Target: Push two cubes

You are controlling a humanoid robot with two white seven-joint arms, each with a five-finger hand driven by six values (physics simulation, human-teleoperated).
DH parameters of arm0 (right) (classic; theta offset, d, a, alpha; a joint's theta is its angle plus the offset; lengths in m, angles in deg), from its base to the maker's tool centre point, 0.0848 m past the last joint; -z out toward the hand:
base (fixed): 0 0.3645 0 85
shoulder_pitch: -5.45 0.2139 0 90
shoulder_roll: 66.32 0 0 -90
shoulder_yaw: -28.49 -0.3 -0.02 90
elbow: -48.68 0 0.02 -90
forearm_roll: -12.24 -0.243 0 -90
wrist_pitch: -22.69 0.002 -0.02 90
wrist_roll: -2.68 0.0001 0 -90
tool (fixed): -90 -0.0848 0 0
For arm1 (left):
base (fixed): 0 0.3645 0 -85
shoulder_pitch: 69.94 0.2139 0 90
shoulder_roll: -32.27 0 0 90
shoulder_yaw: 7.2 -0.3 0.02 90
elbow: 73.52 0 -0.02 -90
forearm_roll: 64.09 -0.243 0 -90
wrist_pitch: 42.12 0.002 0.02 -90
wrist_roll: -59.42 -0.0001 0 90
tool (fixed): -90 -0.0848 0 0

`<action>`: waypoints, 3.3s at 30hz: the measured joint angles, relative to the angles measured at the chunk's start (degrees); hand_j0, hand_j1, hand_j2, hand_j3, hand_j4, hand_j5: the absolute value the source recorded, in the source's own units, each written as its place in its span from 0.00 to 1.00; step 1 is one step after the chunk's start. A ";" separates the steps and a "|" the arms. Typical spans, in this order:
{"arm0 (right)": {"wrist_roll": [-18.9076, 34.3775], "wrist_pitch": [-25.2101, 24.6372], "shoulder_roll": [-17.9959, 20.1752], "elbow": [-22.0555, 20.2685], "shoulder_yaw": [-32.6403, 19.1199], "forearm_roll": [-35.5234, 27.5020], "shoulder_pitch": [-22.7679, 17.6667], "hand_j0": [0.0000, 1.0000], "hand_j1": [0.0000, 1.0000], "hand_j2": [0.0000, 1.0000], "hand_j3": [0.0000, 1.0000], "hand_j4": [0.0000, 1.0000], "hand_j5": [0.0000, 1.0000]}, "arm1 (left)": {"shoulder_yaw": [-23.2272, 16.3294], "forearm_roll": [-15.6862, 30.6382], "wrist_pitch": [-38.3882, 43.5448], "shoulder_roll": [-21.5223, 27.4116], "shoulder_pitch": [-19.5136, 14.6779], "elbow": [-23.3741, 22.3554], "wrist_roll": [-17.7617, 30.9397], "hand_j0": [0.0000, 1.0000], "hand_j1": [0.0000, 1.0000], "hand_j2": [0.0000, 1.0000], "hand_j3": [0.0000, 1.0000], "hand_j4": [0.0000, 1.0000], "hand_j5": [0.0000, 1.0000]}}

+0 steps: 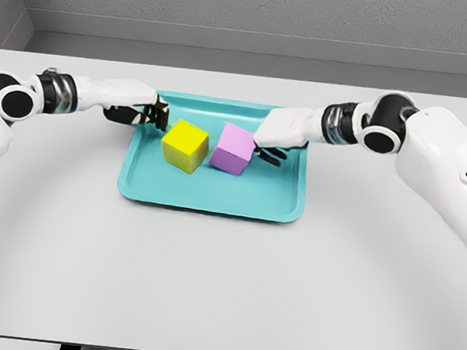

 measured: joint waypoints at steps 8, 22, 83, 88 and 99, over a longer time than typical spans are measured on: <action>0.00 0.04 0.67 -0.42 -0.70 -0.07 0.00 0.05 0.05 0.05 0.05 0.05 0.05 | 0.60 0.94 0.00 1.31 0.00 0.08 0.00 0.42 0.42 0.42 0.42 0.42 0.42; 0.01 0.06 10.70 -1.37 -14.80 -5.09 -3.43 0.08 0.08 0.08 0.08 0.08 0.08 | 0.12 6.21 -0.03 3.78 2.72 2.73 0.00 0.49 0.49 0.49 0.49 0.49 0.49; 0.02 0.08 17.37 -5.18 -26.09 -11.14 -12.04 1.00 1.00 1.00 1.00 1.00 1.00 | -6.91 12.44 0.04 8.85 5.54 17.47 -0.07 0.48 0.48 0.48 0.48 0.48 0.48; 0.02 0.07 17.57 -5.75 -25.98 -11.13 -12.22 1.00 1.00 1.00 1.00 1.00 1.00 | -6.93 12.73 0.01 8.66 5.63 17.12 -0.02 0.48 0.48 0.48 0.48 0.48 0.48; 0.02 0.07 17.65 -5.97 -25.67 -11.12 -12.22 1.00 1.00 1.00 1.00 1.00 1.00 | -6.34 15.62 1.24 6.80 6.06 14.46 -0.47 0.48 0.48 0.48 0.48 0.48 0.48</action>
